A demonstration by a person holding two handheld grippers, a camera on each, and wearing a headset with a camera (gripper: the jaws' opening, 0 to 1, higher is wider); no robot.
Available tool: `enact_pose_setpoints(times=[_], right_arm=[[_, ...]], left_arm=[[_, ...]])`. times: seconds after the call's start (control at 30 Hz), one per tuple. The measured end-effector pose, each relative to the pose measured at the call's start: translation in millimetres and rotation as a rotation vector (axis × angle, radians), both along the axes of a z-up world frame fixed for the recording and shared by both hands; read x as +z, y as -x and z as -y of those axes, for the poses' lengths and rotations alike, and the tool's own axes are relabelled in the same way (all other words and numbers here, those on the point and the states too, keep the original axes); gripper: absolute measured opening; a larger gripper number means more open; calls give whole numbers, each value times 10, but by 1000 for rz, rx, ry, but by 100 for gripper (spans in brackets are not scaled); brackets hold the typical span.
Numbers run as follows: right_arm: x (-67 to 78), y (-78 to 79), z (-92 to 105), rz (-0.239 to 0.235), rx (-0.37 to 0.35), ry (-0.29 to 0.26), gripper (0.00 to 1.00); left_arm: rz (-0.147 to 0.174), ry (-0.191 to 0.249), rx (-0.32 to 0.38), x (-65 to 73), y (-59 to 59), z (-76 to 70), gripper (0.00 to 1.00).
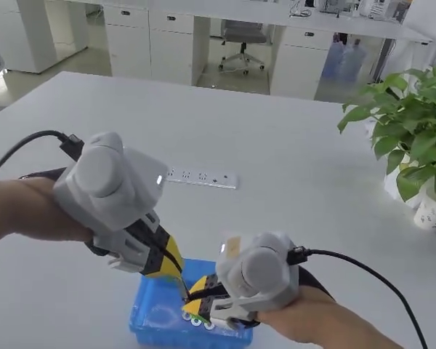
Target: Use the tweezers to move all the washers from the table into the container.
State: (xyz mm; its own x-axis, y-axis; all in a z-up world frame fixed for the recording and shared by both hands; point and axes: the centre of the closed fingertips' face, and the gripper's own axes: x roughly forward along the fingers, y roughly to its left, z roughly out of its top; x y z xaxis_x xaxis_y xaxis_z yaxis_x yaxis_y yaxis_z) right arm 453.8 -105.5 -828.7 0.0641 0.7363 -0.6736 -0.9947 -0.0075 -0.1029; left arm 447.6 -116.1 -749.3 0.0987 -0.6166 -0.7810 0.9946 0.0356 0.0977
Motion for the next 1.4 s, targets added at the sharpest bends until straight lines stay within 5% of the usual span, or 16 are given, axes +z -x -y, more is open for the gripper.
enact_pose_setpoints(times=[0.4,0.77,1.4], right_arm=[[183,173,84,41,28,18,7],[183,433,243,61,52,72,6],[-180,993,413,18,135,169,5]], left_arm=[[23,-12,-6,116,188,-69,4],[43,-12,-37,59,453,-11,4],[-12,-25,-58,-435,946,3,4]])
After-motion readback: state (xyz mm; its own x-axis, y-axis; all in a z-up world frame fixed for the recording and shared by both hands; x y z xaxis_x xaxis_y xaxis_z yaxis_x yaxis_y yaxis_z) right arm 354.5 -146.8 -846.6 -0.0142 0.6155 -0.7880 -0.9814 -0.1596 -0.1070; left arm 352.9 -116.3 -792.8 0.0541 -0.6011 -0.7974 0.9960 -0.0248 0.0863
